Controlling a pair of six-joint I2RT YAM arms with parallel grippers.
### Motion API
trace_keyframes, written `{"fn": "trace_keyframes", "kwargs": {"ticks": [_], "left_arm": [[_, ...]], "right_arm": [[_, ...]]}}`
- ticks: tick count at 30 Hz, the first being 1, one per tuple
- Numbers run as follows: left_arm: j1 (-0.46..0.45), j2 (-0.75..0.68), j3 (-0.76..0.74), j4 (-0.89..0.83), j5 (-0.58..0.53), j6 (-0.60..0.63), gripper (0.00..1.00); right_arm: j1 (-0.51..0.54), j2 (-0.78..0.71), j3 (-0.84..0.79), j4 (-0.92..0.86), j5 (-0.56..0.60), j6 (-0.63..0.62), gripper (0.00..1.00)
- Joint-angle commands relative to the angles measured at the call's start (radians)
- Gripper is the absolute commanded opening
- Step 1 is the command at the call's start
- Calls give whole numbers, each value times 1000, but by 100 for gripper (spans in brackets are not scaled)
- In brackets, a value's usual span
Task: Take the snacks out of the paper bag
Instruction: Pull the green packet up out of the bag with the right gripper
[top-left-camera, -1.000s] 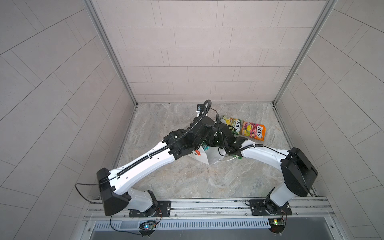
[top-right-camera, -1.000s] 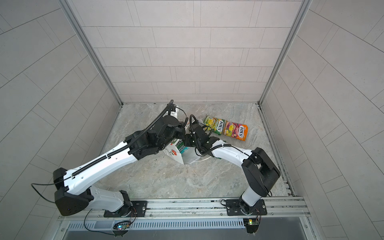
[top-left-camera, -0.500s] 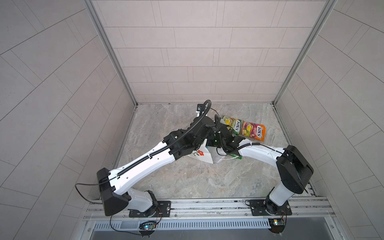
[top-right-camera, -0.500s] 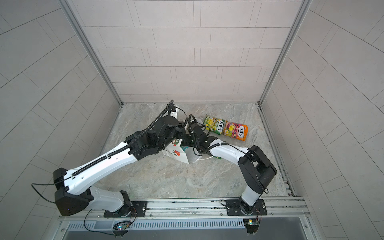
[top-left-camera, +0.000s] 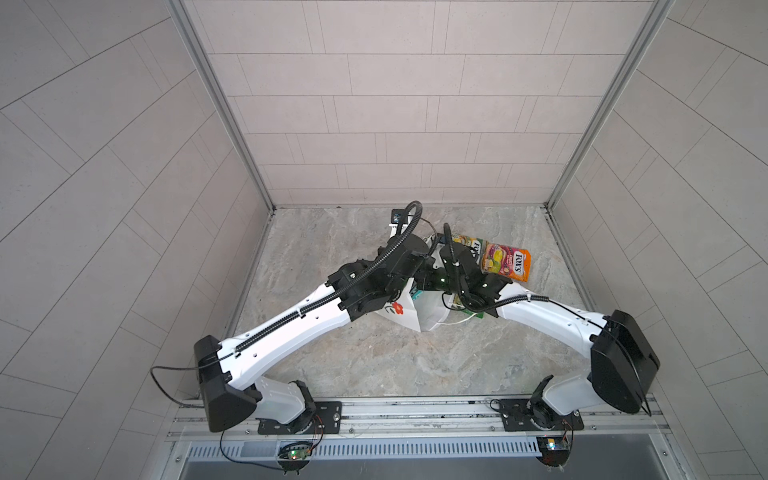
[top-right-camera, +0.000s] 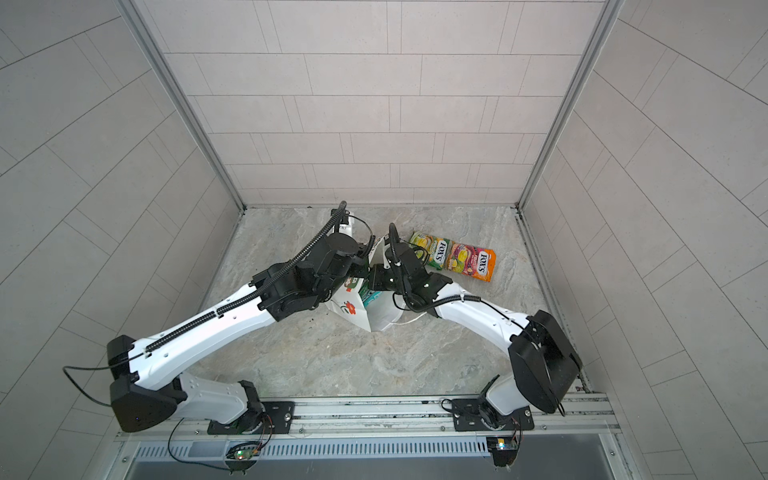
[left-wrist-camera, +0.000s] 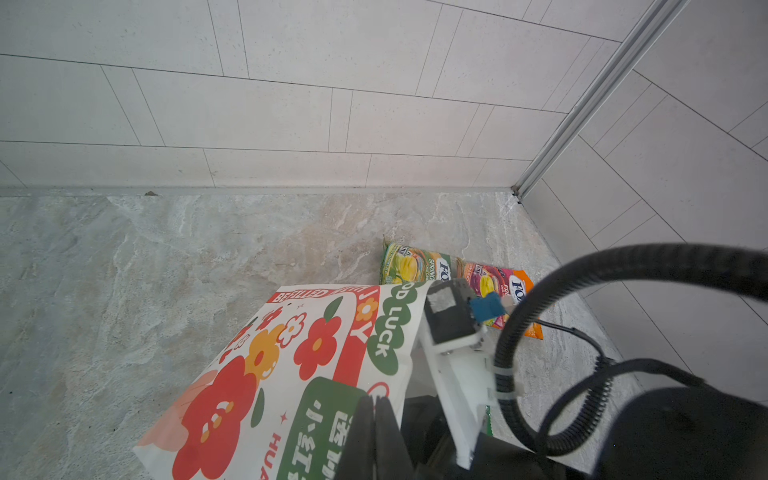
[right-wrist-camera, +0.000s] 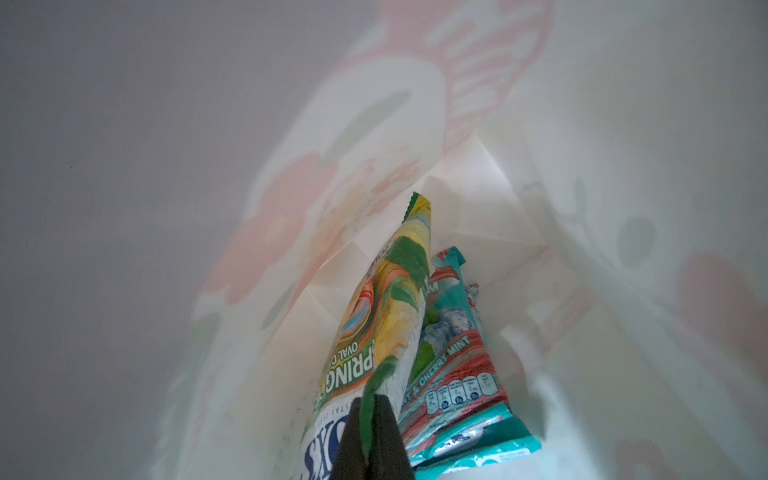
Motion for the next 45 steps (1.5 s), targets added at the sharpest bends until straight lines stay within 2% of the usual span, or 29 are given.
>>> {"fn": "trace_keyframes", "kwargs": {"ticks": [1, 10, 21, 36, 45], "left_arm": [[4, -25, -13, -22, -40, -14, 0], [5, -25, -13, -29, -55, -18, 0], [5, -12, -2, -40, -78, -24, 0], [5, 6, 12, -53, -80, -26, 0], [5, 6, 11, -53, -71, -24, 0]], "right_arm": [[-1, -75, -24, 6, -4, -34, 0], [-24, -223, -30, -86, -15, -82, 0], [-74, -351, 3, -229, -112, -113, 0], [-95, -500, 150, -415, -167, -184, 0], [-116, -587, 254, -549, -66, -264, 0]]}}
